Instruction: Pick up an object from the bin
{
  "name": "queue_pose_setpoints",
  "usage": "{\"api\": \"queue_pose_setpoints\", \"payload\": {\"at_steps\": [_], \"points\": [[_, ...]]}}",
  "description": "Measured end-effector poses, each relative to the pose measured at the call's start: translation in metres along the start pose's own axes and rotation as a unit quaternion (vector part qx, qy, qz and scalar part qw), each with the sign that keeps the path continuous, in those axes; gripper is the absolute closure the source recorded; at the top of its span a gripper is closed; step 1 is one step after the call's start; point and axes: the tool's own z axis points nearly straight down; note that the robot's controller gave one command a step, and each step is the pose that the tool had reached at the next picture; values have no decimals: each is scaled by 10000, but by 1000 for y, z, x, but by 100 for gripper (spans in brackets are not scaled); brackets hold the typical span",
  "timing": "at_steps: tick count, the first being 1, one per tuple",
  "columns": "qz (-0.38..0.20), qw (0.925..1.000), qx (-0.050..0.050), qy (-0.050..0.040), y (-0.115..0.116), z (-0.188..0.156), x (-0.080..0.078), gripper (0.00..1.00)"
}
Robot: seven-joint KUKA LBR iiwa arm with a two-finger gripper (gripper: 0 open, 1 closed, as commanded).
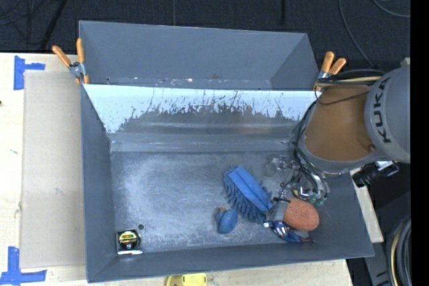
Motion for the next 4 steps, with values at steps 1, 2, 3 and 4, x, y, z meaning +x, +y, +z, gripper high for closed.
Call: {"api": "queue_pose_setpoints", "payload": {"at_steps": [1,2,3,4], "points": [[-131,9999,-7,-18,9,40,-2,100],[-133,9999,-7,-18,9,40,-2,100],[-70,10000,-3,10,15,-6,2,100],[-205,9997,-15,-99,-7,-19,-23,100]]}}
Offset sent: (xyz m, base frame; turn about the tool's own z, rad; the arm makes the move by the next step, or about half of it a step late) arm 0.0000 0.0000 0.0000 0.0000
